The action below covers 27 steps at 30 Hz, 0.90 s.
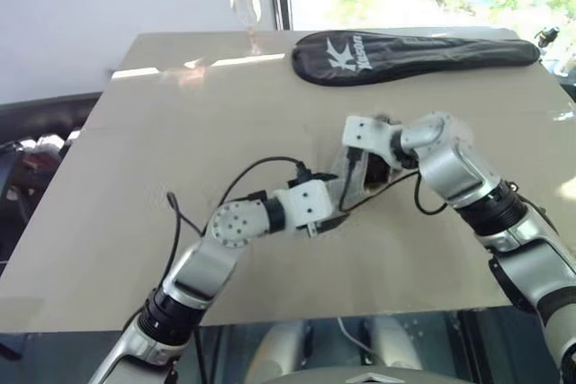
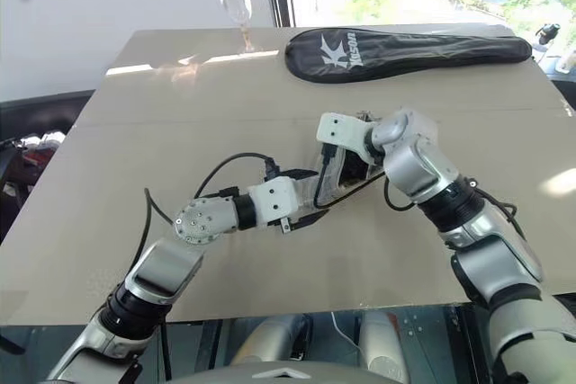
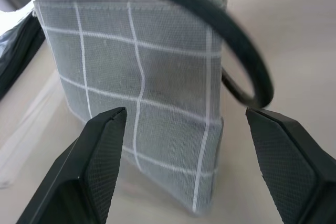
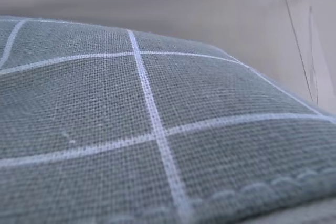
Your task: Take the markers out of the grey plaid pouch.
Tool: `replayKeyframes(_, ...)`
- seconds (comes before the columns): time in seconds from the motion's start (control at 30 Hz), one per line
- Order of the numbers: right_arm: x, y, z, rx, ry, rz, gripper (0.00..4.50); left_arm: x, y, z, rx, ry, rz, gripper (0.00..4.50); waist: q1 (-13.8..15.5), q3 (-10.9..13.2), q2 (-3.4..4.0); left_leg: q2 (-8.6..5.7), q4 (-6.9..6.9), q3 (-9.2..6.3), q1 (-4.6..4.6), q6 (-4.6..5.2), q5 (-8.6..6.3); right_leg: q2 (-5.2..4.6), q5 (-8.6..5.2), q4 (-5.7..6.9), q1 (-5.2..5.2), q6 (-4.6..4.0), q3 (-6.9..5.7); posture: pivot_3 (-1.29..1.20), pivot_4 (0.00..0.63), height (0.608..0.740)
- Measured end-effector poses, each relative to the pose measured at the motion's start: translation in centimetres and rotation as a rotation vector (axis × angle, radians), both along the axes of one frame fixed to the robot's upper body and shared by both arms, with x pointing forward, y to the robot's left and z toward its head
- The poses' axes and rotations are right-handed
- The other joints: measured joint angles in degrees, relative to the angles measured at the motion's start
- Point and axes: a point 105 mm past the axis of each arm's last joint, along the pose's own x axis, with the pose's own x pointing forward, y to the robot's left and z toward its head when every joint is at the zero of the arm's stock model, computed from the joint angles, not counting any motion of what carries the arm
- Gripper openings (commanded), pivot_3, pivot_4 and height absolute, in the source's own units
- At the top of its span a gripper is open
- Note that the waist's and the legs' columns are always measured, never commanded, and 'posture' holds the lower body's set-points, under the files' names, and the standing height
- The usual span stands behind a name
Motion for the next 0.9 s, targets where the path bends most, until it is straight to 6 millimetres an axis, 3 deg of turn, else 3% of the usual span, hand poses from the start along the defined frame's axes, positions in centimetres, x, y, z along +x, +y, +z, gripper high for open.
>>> replayKeyframes(0.33, 0.4, -0.4, -0.2, 0.018, -0.001, -0.081, 4.50, 0.9, -0.7, 0.2, 0.068, -0.107, 0.069, 3.74, -0.83, 0.00, 0.00, -0.03, 0.03, 0.01, 0.00, -0.01, 0.01, 0.01, 0.00, 0.17, -0.07, 0.00, 0.03, 0.00, 0.150, 0.740)
replayKeyframes(0.43, 0.5, -0.8, -0.2, 0.011, -0.006, -0.095, 4.50, 1.3, -0.3, 0.0, 0.134, -0.133, 0.094, 4.46, -0.81, 0.00, 0.00, -0.03, 0.03, 0.02, 0.00, -0.01, 0.01, 0.02, 0.00, 0.20, -0.08, 0.00, 0.04, 0.00, 0.150, 0.740)
replayKeyframes(0.9, 0.5, -0.6, -0.1, 0.033, 0.000, -0.114, 4.50, 1.9, -0.4, -0.1, 0.162, -0.179, 0.155, 4.46, -0.80, 0.00, 0.00, -0.03, 0.03, 0.03, 0.00, -0.01, 0.01, 0.02, 0.00, 0.22, -0.09, 0.00, 0.04, 0.00, 0.150, 0.740)
